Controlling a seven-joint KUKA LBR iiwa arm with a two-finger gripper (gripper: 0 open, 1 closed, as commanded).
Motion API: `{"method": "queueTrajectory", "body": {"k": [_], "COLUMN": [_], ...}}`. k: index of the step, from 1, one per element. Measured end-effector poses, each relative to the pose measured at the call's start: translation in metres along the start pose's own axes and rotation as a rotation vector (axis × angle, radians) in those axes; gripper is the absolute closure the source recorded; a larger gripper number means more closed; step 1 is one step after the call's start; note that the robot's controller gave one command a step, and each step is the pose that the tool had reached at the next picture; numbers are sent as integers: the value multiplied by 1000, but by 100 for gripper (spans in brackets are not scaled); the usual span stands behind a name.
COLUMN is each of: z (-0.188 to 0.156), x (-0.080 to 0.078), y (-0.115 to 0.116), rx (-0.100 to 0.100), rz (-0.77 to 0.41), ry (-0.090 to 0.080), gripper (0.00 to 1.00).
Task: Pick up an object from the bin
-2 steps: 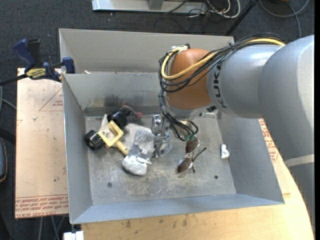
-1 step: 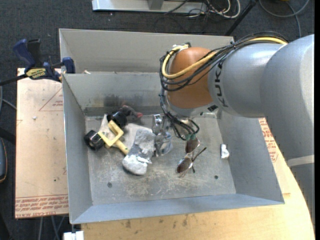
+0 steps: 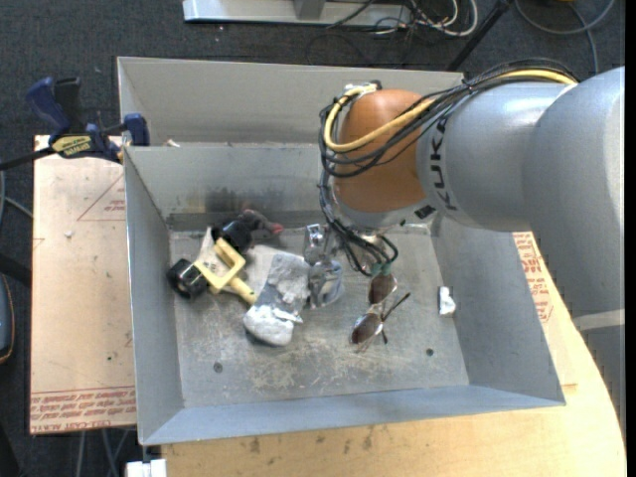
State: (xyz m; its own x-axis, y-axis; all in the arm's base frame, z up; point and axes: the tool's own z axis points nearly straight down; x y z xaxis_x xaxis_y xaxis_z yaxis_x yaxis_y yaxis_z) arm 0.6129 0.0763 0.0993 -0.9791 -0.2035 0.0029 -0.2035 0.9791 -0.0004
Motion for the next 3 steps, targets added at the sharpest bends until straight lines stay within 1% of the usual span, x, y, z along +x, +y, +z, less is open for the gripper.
{"method": "queueTrajectory", "body": {"k": [1, 3], "z": [-13, -53], "x": [1, -1], "y": [0, 1], "rx": [-1, -1], "rz": [0, 1], "ry": [4, -5], "gripper": [100, 100]}}
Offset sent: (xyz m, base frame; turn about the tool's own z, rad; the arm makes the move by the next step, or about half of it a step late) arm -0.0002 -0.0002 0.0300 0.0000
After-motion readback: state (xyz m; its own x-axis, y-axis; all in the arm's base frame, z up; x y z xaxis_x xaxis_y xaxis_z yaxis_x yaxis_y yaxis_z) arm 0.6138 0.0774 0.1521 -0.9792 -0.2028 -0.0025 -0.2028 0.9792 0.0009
